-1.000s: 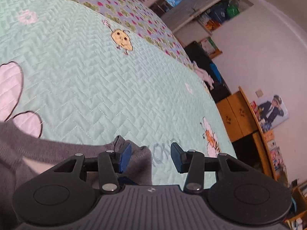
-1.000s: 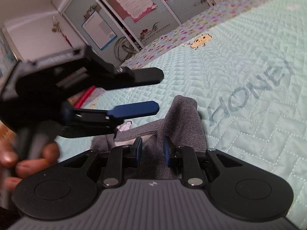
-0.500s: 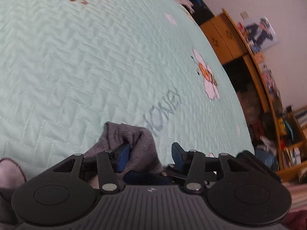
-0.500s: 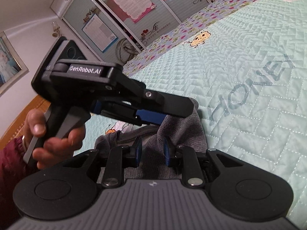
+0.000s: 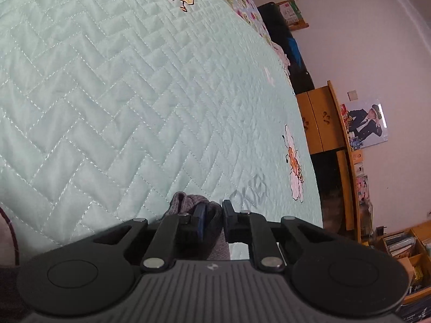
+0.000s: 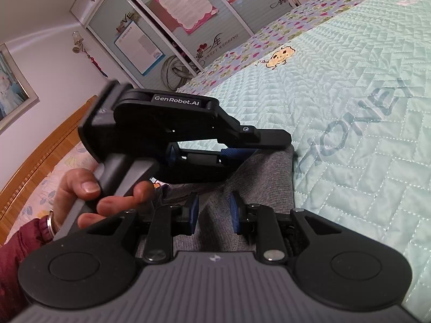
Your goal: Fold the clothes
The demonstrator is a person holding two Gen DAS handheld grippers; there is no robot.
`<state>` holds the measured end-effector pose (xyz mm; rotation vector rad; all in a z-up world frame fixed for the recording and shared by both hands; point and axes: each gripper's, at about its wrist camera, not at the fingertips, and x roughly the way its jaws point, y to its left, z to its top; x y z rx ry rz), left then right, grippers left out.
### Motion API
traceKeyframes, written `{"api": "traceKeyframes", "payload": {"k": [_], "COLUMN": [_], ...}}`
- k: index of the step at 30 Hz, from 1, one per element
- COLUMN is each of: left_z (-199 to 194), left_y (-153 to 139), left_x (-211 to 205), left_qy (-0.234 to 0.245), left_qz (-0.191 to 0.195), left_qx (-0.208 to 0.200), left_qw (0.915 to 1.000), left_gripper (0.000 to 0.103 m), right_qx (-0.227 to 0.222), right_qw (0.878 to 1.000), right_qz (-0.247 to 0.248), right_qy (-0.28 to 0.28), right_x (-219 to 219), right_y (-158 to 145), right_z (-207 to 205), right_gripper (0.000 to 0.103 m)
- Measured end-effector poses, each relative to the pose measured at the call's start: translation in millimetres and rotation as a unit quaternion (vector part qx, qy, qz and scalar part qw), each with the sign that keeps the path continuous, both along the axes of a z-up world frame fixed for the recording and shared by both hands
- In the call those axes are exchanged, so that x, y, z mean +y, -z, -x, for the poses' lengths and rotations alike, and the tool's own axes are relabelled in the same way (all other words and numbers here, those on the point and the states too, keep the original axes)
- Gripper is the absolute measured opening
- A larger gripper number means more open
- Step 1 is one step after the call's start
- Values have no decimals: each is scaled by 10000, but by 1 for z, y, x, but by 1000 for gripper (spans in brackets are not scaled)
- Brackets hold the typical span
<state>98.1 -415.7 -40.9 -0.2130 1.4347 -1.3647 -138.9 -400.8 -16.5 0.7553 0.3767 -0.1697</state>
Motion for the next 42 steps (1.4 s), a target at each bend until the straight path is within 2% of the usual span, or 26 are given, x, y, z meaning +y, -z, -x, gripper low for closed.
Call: {"api": "traceKeyframes", "payload": {"k": [4, 6, 7, 11, 12, 13, 15, 16, 20, 23, 24, 25, 26, 28, 29, 31, 32, 33, 34, 36, 37, 39, 40, 42], "left_z": [5, 2, 1, 7, 8, 8, 9, 9, 31, 55, 65, 75, 88, 116, 133, 164, 176, 187, 192, 193, 194, 196, 198, 203], "left_y": [-6, -3, -5, -18, -24, -29, -40, -46, -75, -98, -105, -110, -112, -113, -111, -104, -99, -94, -89, -80, -76, -62, -56, -49], "left_x": [3, 8, 14, 16, 23, 30, 43, 51, 113, 201, 235, 277, 316, 390, 423, 478, 498, 515, 524, 529, 529, 523, 520, 512], "left_qy": [-50, -428, -769, -970, -1078, -1187, -1402, -1517, -1997, -2582, -2842, -3264, -3731, -4554, -4910, -5470, -5720, -5920, -6007, -5988, -5919, -5699, -5606, -5572], "left_qz": [154, 261, 297, 135, 200, 265, 394, 442, 613, 779, 826, 822, 748, 560, 467, 325, 251, 212, 179, 12, 35, 417, 653, 1072], "left_qx": [-273, -256, -462, -934, -933, -932, -929, -935, -1111, -1108, -1100, -1113, -1129, -1138, -1138, -1082, -1013, -958, -946, -806, -623, 81, 447, 851], "left_qw": [9995, 9984, 9955, 9908, 9896, 9882, 9850, 9830, 9716, 9566, 9488, 9350, 9178, 8812, 8624, 8295, 8136, 8000, 7937, 7969, 8036, 8206, 8243, 8190], "left_gripper": [14, 9, 3, 2, 2, 5, 19, 30, 32, 34, 35, 42, 56, 70, 71, 71, 71, 71, 71, 71, 71, 71, 71, 71], "right_qx": [-1, -2, 0, -18, -33, -38, -41, -40, -85, -106, -121, -137, -173, -249, -347, -553, -715, -883, -989, -1186, -1217, -1251, -1279, -1295], "right_qw": [10000, 10000, 10000, 10000, 9999, 9999, 9999, 9999, 9995, 9992, 9989, 9986, 9981, 9967, 9958, 9937, 9925, 9911, 9903, 9884, 9877, 9864, 9848, 9817], "right_qz": [-15, -17, -18, -71, -111, -128, -146, -148, -304, -389, -441, -497, -586, -772, -831, -943, -953, -958, -956, -951, -981, -1059, -1126, -1229], "right_qy": [0, -7, -10, -46, -51, -55, -61, -64, -78, -78, -79, -79, -78, -76, -134, -263, -268, -267, -171, 42, 28, -124, -325, -663], "right_x": [-2, -4, -4, -5, -5, -6, -6, -6, -9, -11, -12, -13, -14, -18, -19, -20, -19, -19, -16, -11, -4, 14, 25, 52], "right_y": [-2, 0, -2, -2, -1, -1, -1, -1, 1, 2, 2, 2, 3, 5, 5, 5, 4, 2, -3, -15, -25, -44, -53, -63], "right_z": [-1, 0, -1, 0, 0, 1, 1, 1, 3, 5, 5, 6, 7, 9, 11, 14, 19, 24, 32, 50, 63, 90, 106, 142], "right_gripper": [25, 26, 26, 26, 26, 26, 26, 26, 26, 26, 26, 26, 26, 27, 30, 46, 49, 50, 50, 50, 50, 50, 50, 55]}}
